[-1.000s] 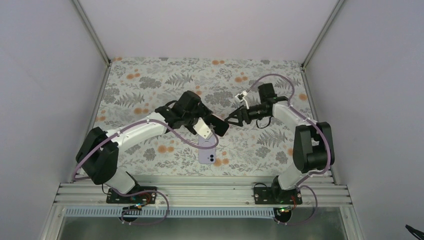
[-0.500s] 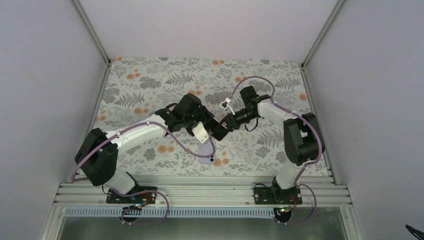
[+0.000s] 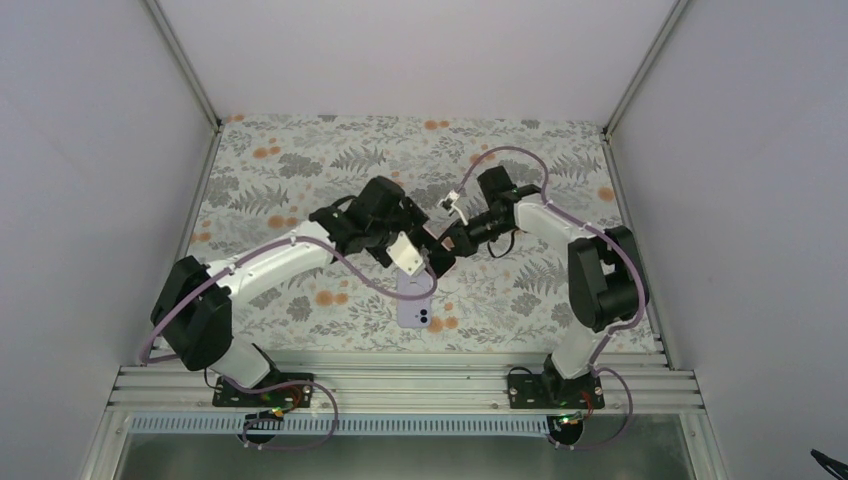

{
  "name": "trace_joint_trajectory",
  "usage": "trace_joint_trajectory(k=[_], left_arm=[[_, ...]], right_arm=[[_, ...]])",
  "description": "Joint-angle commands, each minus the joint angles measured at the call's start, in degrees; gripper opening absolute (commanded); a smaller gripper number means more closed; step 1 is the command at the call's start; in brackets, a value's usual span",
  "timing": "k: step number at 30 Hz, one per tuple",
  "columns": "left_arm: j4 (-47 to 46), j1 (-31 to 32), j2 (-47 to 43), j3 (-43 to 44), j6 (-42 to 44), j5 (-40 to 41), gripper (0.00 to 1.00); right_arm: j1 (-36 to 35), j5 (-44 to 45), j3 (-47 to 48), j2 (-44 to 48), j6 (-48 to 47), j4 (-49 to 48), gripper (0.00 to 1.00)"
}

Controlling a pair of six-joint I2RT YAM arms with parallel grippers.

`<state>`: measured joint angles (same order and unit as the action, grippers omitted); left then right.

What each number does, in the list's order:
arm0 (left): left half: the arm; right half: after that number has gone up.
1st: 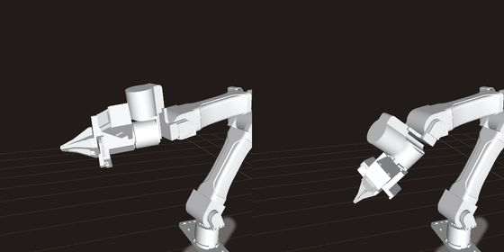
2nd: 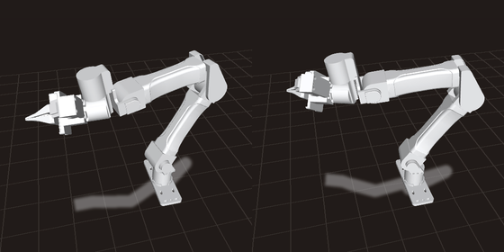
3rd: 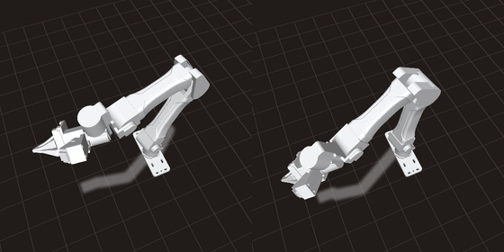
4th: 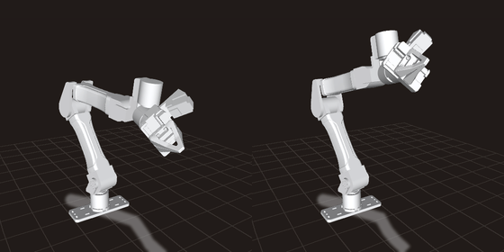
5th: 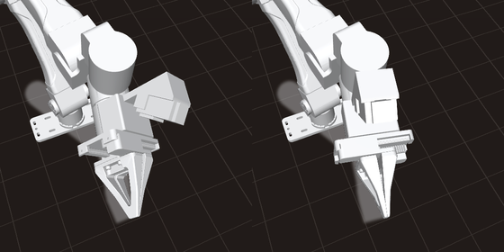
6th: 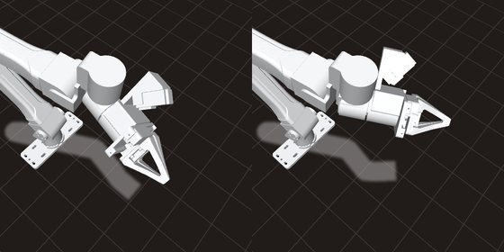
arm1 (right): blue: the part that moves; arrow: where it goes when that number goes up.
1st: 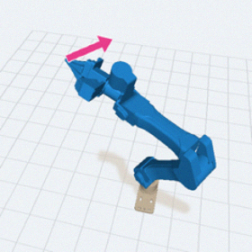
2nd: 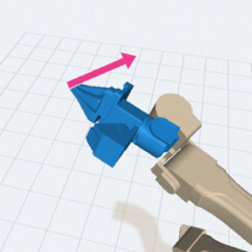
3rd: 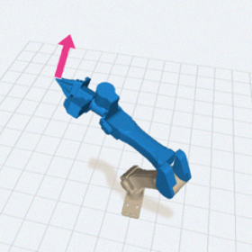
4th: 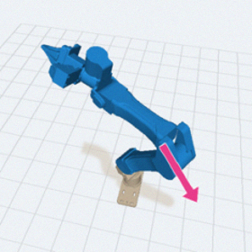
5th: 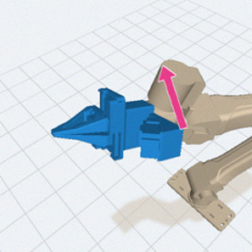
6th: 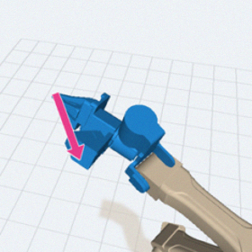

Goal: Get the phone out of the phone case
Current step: Pick up the phone at the center of the board.

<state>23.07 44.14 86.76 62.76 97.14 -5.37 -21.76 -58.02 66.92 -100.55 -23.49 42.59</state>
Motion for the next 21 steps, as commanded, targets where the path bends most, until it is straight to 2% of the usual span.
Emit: trace_joint_trajectory(k=[1,7,11,17,21], left_arm=[[3.3,-2.2,-0.5,11.8,-12.0,-1.3,1.0],[5.1,-4.1,-3.8,14.8,-24.2,-4.5,1.0],[7.9,-6.9,-4.2,19.7,-35.6,-7.6,1.0],[14.8,-13.2,-0.6,31.1,-57.1,-17.6,1.0],[13.4,-18.1,0.5,34.7,-69.2,-30.1,1.0]], right_arm=[[2.1,-4.6,1.7,4.3,2.5,-1.9,0.04],[6.2,-8.5,4.8,8.9,5.6,-5.5,0.04],[9.4,-12.7,7.9,10.3,10.1,-9.9,0.04],[12.3,-17.3,10.8,13.6,22.1,-21.5,0.04],[12.7,-17.8,10.7,16.6,31.1,-31.4,0.04]])
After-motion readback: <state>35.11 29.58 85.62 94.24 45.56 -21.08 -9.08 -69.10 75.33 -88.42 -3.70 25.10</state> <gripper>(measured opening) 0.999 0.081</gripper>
